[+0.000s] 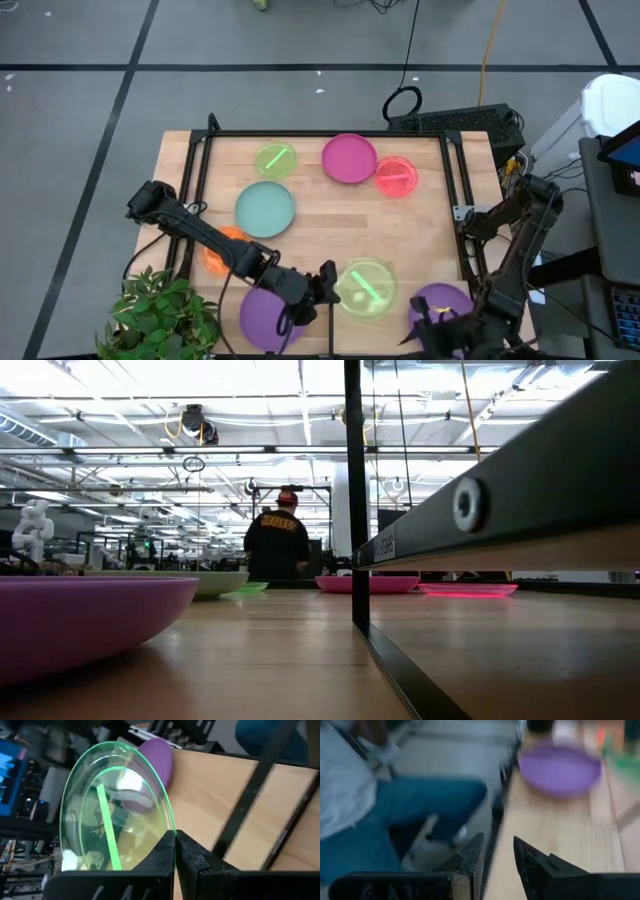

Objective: Place and stack plates onto a shelf
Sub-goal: Put the right green plate on the shelf

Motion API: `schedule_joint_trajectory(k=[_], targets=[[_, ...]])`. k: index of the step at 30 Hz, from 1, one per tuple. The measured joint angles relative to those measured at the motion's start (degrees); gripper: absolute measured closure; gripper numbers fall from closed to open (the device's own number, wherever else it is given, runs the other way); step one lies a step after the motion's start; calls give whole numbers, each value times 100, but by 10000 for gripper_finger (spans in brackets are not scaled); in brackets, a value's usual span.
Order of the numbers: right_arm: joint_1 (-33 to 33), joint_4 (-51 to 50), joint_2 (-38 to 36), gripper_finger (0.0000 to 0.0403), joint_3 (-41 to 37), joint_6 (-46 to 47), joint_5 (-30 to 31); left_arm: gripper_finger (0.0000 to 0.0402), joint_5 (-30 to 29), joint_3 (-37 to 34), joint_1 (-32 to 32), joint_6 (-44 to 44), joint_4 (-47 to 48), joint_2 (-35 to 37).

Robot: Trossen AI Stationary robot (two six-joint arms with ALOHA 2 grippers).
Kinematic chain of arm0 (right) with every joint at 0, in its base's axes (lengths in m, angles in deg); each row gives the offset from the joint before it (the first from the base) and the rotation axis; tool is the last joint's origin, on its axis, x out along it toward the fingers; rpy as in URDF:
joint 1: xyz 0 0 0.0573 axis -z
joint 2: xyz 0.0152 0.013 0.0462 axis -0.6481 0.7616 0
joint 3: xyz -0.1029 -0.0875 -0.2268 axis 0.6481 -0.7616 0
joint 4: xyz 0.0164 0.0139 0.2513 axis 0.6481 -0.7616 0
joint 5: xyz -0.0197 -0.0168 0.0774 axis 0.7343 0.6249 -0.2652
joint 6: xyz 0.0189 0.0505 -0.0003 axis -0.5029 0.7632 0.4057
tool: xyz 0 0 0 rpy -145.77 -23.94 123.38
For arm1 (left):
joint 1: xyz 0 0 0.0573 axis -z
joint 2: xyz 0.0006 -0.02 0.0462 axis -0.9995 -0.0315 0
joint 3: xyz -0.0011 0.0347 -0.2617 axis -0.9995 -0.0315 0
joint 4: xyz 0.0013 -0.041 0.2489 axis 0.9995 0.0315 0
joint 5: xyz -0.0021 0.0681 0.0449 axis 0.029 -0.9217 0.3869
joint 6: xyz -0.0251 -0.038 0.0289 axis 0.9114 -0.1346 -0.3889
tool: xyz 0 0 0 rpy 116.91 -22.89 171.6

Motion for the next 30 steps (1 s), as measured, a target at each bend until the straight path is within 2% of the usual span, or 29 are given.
schedule_joint_trajectory(k=[3,7,18,22,24,30], targets=[[63,308,-39,314,106,-698,468,396,144,0,-35,-10,78,0],[415,4,-38,314,190,-908,498,396,135,0,-64,-15,55,0],[1297,-539,-37,314,194,-1745,-771,396,126,0,-154,175,67,0],[1521,-5,-21,314,194,-2110,-1419,396,143,0,-160,160,55,0],[1582,-7,-21,314,194,-2282,-1436,396,142,0,-165,160,55,0],[1551,-327,-26,314,218,-2379,-975,396,146,0,-156,179,74,0]])
